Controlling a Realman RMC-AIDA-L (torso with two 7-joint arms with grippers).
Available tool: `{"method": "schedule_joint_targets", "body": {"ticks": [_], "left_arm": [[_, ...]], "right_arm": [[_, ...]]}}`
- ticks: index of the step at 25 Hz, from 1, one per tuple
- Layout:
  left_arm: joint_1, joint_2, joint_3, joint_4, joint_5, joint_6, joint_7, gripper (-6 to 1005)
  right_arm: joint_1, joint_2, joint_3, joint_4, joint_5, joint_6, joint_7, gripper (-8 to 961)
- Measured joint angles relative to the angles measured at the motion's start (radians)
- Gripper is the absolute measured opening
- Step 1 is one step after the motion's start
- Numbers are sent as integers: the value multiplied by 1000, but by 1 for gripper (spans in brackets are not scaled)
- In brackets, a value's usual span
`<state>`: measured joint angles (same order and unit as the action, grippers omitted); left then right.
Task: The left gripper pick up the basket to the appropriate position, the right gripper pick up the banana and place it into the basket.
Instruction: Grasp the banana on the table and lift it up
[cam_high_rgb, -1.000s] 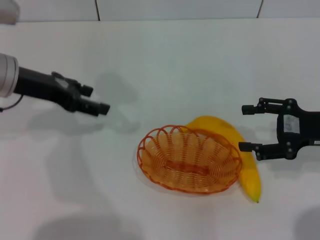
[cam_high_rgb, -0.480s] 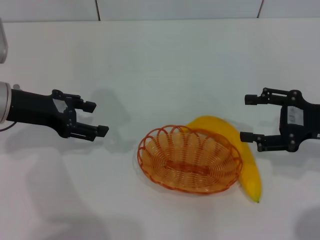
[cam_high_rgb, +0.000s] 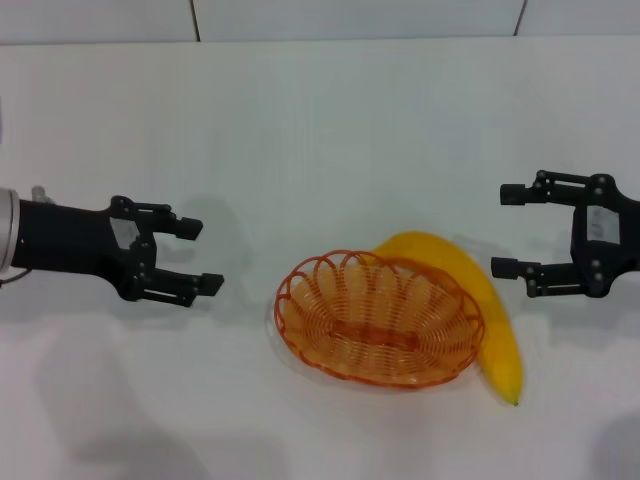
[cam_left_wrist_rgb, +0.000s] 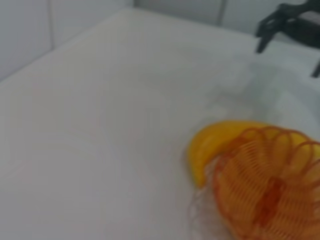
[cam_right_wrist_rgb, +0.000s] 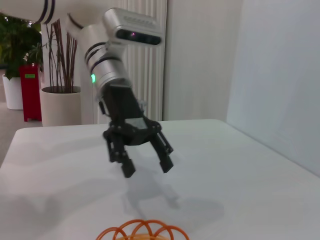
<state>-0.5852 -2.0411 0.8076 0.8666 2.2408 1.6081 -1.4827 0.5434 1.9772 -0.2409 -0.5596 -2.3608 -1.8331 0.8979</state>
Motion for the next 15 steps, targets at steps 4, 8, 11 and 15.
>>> {"method": "schedule_joint_targets", "body": {"ticks": [4,8,11,15], "left_arm": [[41,-1,-7,-113,-98,-7,160,827],[63,0,-12,-239,-139,-27,283,825],[88,1,-12,-291,-148,-75,342,823],[113,0,-13,-329,-176,-131,425,822]], "right_arm": [[3,-1,0,-1,20,1,2,831],[0,-3,1,-14,48,4,35,832],[4,1,-6,-94,50,-14,120,832],[3,31,-33,-306,44,-110,224,833]]}}
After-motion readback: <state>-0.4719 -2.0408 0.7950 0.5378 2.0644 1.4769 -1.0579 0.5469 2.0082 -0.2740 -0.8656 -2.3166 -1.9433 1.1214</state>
